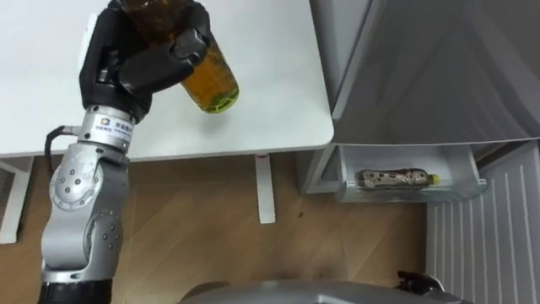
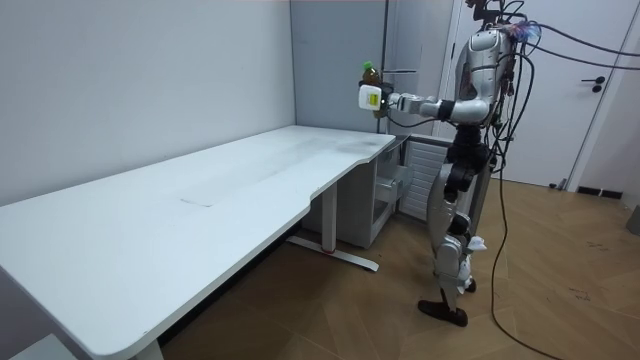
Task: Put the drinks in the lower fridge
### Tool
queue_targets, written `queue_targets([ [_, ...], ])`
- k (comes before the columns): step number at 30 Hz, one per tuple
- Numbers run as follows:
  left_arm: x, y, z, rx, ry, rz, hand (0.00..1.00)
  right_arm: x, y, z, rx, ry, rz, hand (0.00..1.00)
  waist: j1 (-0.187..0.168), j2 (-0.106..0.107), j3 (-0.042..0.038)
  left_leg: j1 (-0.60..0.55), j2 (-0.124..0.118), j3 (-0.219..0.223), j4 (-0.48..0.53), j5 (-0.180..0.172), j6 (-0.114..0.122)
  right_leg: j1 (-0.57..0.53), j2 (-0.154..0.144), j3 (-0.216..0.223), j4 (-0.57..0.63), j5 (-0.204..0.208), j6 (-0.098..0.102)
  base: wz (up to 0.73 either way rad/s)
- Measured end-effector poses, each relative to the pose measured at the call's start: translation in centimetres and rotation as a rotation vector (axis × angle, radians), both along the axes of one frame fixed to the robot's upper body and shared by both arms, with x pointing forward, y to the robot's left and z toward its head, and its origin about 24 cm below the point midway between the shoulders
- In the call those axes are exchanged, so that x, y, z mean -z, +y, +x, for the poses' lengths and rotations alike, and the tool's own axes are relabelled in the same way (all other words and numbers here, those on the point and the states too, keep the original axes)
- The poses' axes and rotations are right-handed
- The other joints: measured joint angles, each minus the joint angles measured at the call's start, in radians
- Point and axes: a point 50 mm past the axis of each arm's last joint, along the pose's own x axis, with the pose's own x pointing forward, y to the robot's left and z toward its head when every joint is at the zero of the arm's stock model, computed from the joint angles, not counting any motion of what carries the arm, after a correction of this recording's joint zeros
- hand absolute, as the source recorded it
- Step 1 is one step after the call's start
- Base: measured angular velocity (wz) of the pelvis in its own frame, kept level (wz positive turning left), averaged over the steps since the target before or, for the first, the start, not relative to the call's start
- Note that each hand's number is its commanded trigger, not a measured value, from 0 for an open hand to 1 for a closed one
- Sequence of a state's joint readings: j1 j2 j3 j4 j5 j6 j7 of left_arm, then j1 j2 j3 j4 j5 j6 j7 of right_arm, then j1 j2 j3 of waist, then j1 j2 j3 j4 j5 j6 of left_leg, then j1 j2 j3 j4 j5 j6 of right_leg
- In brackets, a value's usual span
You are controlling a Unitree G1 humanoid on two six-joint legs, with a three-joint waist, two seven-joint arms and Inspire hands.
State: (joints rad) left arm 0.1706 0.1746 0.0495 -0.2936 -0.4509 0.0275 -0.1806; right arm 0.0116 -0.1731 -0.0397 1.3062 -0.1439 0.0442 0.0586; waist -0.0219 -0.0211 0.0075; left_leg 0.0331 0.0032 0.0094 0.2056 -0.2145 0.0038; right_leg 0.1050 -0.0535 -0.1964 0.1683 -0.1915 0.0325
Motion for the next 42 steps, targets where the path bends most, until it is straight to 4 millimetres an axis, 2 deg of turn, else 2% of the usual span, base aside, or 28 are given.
queue_targets([
  [8,0.9,-1.8,-0.5,0.165,0.032,-0.062,1.00,-0.4,0.8,2.6,0.011,-0.125,0.076,0.00,-0.005,-0.013,0.0036,-0.002,-0.001,-0.012,0.000,0.000,0.000,0.001,0.000,0.000,-0.003,0.000,0.000,0.01],
  [12,2.4,-2.9,-0.6,0.243,0.091,-0.083,1.00,-0.5,1.1,3.4,0.031,-0.155,0.111,0.00,-0.013,-0.018,0.0062,0.006,-0.003,-0.018,0.000,0.000,0.000,0.019,0.000,-0.003,-0.019,0.000,0.000,0.06],
  [24,3.8,-5.0,-1.3,0.424,0.166,-0.132,1.00,-0.6,1.9,4.2,-0.030,-0.154,0.145,0.00,-0.031,-0.003,0.0063,-0.005,-0.001,-0.006,0.001,0.000,-0.001,0.005,0.002,0.004,-0.018,0.000,0.000,-0.02],
  [31,4.9,-5.0,-1.4,0.434,0.210,-0.150,1.00,-1.4,2.5,6.4,-0.086,-0.242,0.184,0.00,-0.031,0.007,0.0024,-0.003,0.001,0.014,0.000,0.000,-0.001,-0.002,0.001,0.011,-0.017,0.000,0.000,-0.09],
  [34,5.1,-4.9,-1.5,0.444,0.224,-0.143,1.00,-1.9,2.9,7.4,-0.124,-0.289,0.201,0.00,-0.031,0.010,0.0032,-0.006,0.001,0.018,0.000,0.000,-0.001,-0.006,0.001,0.018,-0.017,0.000,0.000,-0.03],
  [40,6.8,-5.0,-1.9,0.452,0.299,-0.184,1.00,-2.9,4.7,8.9,-0.236,-0.358,0.274,0.00,-0.028,0.010,0.0033,-0.007,0.000,0.024,0.000,0.000,-0.001,-0.011,0.001,0.030,-0.015,0.000,0.000,-0.03],
  [42,7.2,-5.1,-2.0,0.463,0.322,-0.178,1.00,-3.8,5.5,9.6,-0.294,-0.405,0.334,0.00,-0.028,0.010,0.0033,-0.019,0.001,0.026,0.002,0.000,-0.001,-0.023,0.001,0.031,-0.012,0.000,0.000,0.00],
])
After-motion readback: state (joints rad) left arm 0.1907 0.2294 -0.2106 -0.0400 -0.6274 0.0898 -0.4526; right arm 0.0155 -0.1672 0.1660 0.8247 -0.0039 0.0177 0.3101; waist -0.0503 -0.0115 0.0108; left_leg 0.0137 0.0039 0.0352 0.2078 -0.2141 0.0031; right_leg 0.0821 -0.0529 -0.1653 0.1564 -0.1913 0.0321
